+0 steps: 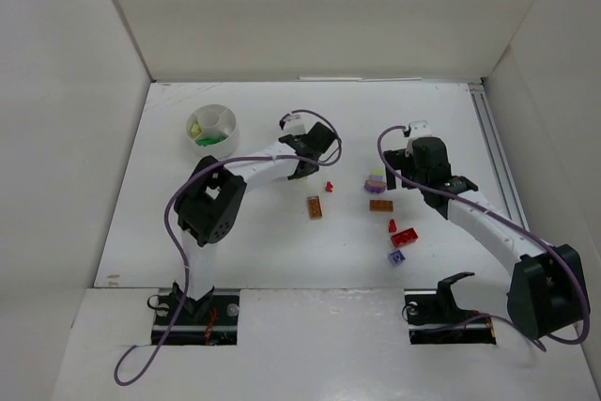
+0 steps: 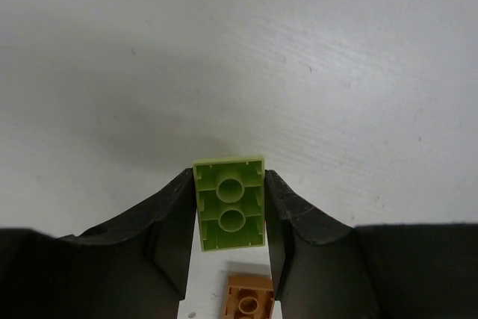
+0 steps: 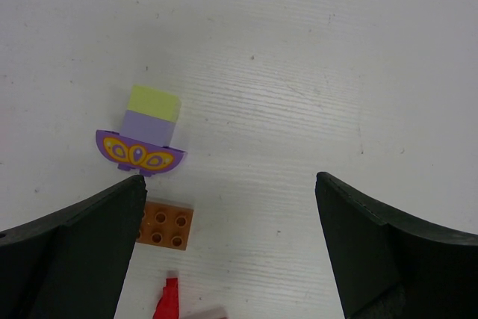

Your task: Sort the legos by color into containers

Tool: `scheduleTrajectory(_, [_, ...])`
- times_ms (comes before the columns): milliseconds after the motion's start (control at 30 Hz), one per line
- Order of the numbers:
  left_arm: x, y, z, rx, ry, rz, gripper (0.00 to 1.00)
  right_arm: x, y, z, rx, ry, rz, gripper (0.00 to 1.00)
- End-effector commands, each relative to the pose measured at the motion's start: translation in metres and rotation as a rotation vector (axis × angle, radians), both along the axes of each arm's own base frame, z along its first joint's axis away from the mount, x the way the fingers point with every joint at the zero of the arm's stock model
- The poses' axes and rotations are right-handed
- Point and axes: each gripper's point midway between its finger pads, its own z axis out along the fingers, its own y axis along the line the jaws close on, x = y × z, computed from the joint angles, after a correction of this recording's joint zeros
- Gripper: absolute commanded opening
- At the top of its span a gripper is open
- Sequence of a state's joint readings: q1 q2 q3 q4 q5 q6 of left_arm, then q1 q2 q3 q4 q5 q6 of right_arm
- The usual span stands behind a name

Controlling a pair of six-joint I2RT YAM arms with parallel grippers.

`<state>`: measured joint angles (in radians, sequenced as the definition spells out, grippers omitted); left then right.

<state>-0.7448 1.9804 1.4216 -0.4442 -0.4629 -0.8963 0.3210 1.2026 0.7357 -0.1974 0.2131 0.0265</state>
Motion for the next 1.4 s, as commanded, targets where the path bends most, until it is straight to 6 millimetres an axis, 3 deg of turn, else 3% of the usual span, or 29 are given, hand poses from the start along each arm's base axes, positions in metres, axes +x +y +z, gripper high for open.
scheduleTrajectory(0, [0.032, 0.041, 0.056, 0.063, -0.139, 0.131, 0.21, 0.01, 0.006, 0.026, 0.031, -0.113, 0.038, 0.99])
scheduleTrajectory(33, [0.043, 0.062, 0.068, 0.084, -0.179, 0.188, 0.21, 0.007, 0.009, 0.02, 0.031, -0.098, 0.063, 0.99])
scheduleTrajectory(100, [0.056, 0.08, 0.101, 0.045, -0.265, 0.252, 0.21, 0.011, 0.013, 0.029, 0.034, -0.135, 0.095, 0.99])
scheduleTrajectory(133, [0.065, 0.103, 0.107, 0.051, -0.285, 0.297, 0.21, 0.01, 0.014, 0.03, 0.035, -0.146, 0.109, 0.99])
scheduleTrajectory(200, [0.077, 0.128, 0.123, 0.044, -0.335, 0.33, 0.21, 0.01, 0.018, 0.034, 0.043, -0.165, 0.136, 0.99])
scheduleTrajectory(233, [0.081, 0.141, 0.142, 0.029, -0.376, 0.35, 0.21, 0.012, 0.019, 0.042, 0.051, -0.196, 0.136, 0.99])
scheduleTrajectory(267, [0.087, 0.165, 0.147, 0.032, -0.388, 0.391, 0.21, 0.01, 0.018, 0.037, 0.04, -0.187, 0.142, 0.99])
scheduleTrajectory(333, [0.095, 0.189, 0.162, 0.033, -0.436, 0.423, 0.21, 0.011, 0.02, 0.042, 0.044, -0.217, 0.155, 0.99])
scheduleTrajectory(367, [0.096, 0.21, 0.175, 0.033, -0.464, 0.464, 0.22, 0.013, 0.02, 0.05, 0.051, -0.245, 0.154, 0.99])
scheduleTrajectory(467, [0.102, 0.234, 0.185, 0.011, -0.508, 0.45, 0.23, 0.015, 0.02, 0.06, 0.042, -0.285, 0.163, 0.99])
scheduleTrajectory(600, [0.111, 0.285, 0.179, -0.029, -0.522, 0.49, 0.25, 0.019, 0.021, 0.071, 0.04, -0.308, 0.167, 0.99])
scheduleTrajectory(633, [0.114, 0.286, 0.181, -0.048, -0.528, 0.47, 0.25, 0.02, 0.021, 0.067, 0.037, -0.298, 0.168, 0.99])
scheduleTrajectory(733, [0.122, 0.294, 0.162, -0.016, -0.488, 0.408, 0.28, 0.025, 0.022, 0.067, 0.027, -0.292, 0.172, 0.99])
scheduleTrajectory(767, [0.127, 0.293, 0.167, -0.016, -0.491, 0.407, 0.28, 0.026, 0.023, 0.064, 0.025, -0.283, 0.172, 0.99])
scheduleTrajectory(800, [0.13, 0.296, 0.156, 0.003, -0.457, 0.418, 0.28, 0.028, 0.024, 0.066, 0.026, -0.286, 0.172, 0.99])
scheduleTrajectory(933, [0.133, 0.315, 0.147, 0.034, -0.416, 0.461, 0.28, 0.034, 0.025, 0.06, 0.021, -0.263, 0.173, 0.99])
scheduleTrajectory(1067, [0.134, 0.322, 0.135, 0.032, -0.391, 0.468, 0.28, 0.039, 0.027, 0.064, 0.022, -0.266, 0.173, 0.99])
scheduleTrajectory(1367, [0.137, 0.321, 0.127, 0.042, -0.375, 0.447, 0.32, 0.043, 0.03, 0.065, 0.026, -0.264, 0.181, 0.99])
